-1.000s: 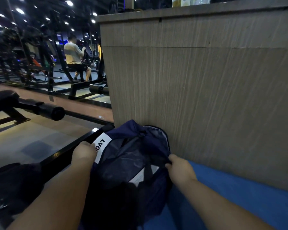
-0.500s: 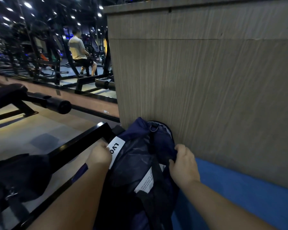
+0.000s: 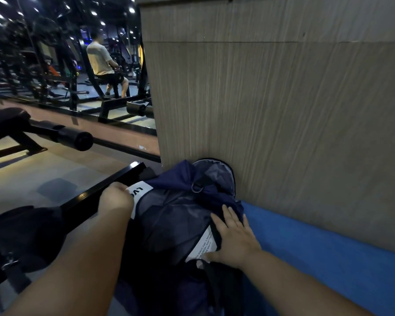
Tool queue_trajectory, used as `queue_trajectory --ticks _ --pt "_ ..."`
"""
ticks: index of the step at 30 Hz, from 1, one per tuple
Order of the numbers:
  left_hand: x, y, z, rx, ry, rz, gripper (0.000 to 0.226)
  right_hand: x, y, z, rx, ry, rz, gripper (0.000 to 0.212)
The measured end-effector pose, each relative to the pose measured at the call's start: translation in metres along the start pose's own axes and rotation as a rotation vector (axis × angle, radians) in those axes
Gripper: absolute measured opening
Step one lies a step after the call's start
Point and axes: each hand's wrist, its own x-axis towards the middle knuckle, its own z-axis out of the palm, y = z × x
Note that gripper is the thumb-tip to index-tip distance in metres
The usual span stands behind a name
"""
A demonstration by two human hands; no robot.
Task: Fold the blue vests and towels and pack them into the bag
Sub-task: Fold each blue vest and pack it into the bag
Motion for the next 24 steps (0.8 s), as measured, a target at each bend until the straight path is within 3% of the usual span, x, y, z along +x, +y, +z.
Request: queue_trajectory --ticks 4,9,16,20,24 --pt "0.009 -0.002 -0.005 -0.119 0.089 -0.069 0.015 0.018 0.015 -0.010 -0.216 0.068 -0.081 0.109" --pt "0.003 0.003 0.012 -0.199 0.076 -0.053 0.009 0.036 0.027 -0.020 -0.306 0.017 0.034 0.108" --pt "-0.006 0.021 0.032 -0.269 0.029 0.022 0.011 0.036 0.039 -0.018 -0.231 -0.025 0.233 0.098" --pt "0.001 0.028 0.029 -0.207 0.051 0.052 0.011 0.032 0.037 -0.017 -0.155 0.006 0.184 0.092" --pt "0.005 0.025 0.019 0.000 -0.033 0.050 0.014 0.022 0.028 -0.012 0.059 -0.014 0.095 0.091"
